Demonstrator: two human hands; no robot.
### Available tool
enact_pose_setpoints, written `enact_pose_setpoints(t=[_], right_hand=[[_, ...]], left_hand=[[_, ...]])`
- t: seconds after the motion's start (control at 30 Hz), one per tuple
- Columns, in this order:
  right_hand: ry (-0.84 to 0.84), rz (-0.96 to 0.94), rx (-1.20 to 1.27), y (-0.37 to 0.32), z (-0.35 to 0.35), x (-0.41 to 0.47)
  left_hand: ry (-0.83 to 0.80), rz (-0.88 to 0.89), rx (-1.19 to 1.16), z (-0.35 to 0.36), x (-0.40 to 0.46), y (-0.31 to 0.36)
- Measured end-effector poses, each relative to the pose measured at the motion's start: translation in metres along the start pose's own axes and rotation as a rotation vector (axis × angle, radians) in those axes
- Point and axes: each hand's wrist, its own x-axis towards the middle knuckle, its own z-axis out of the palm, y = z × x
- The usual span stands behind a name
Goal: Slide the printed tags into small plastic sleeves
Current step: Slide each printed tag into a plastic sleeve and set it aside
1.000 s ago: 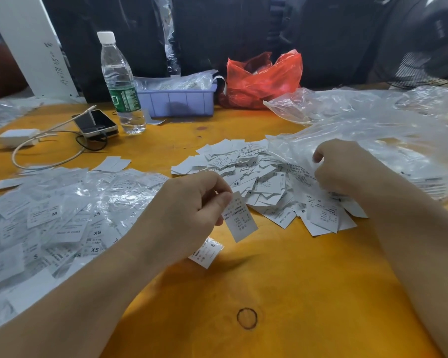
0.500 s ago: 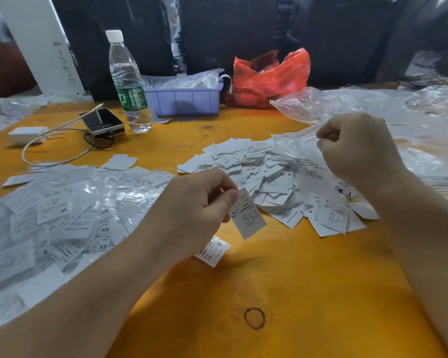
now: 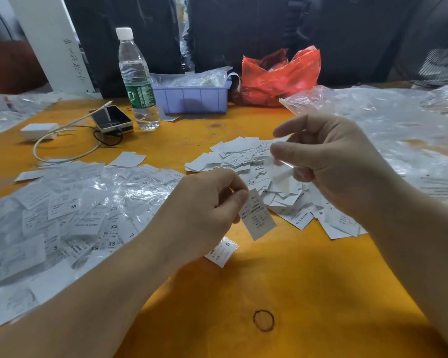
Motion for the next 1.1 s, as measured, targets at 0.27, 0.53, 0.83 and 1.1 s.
enact_pose_setpoints(t=[0.27, 0.53, 0.83, 1.1], right_hand=[[-0.207, 0.166, 0.207, 0.003, 0.011, -0.003], [-0.280, 0.186, 0.179, 0.008, 0.012, -0.003], [-0.298, 0.279, -0.036, 0.011, 0.015, -0.004], [-0.325, 0.262, -0.148, 0.010, 0.018, -0.007]], left_hand=[[-0.002, 0.004, -0.056, 0.000, -0.001, 0.004], [0.076, -0.002, -0.223, -0.003, 0.002, 0.005], [0.112, 0.008, -0.246, -0.003, 0.003, 0.001], [0.111, -0.029, -0.247, -0.004, 0.004, 0.003]])
